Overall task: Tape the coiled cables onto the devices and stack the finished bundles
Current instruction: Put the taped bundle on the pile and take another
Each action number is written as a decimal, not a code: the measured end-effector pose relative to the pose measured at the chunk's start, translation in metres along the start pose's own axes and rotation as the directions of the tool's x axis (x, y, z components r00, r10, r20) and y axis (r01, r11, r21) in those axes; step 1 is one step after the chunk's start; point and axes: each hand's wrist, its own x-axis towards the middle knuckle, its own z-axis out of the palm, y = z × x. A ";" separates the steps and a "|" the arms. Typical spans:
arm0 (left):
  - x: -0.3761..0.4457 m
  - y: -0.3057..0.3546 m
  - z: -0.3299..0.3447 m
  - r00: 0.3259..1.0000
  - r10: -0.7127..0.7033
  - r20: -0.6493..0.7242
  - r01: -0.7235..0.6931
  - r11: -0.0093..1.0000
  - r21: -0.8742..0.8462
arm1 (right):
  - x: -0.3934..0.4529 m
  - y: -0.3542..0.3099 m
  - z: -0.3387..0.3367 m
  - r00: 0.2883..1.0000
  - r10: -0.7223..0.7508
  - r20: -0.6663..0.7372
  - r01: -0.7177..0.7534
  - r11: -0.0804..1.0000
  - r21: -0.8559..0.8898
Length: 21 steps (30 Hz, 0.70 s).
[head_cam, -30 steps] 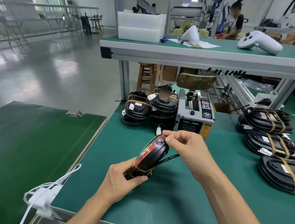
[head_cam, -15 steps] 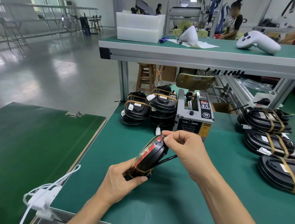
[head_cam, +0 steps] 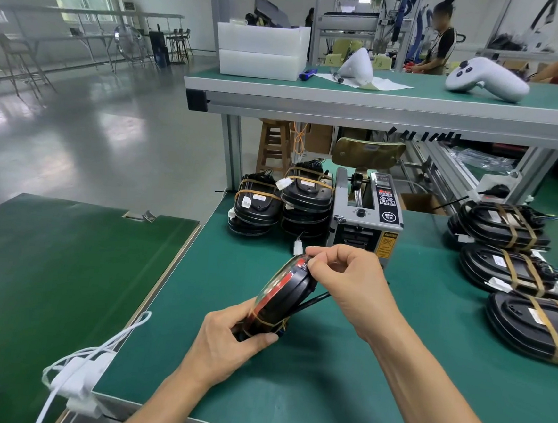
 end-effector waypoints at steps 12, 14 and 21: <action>0.000 0.000 0.000 1.000 0.003 0.009 -0.003 1.000 0.003 | 0.003 -0.001 -0.002 0.999 0.027 0.021 -0.026 0.999 -0.032; -0.001 0.000 0.000 1.000 0.006 0.011 -0.006 1.000 0.009 | 0.003 -0.001 -0.003 0.999 0.034 0.030 -0.033 0.999 -0.037; 0.000 0.000 -0.001 1.000 0.006 0.012 -0.006 1.000 0.018 | 0.005 0.002 -0.005 0.998 0.057 0.005 -0.056 0.998 -0.029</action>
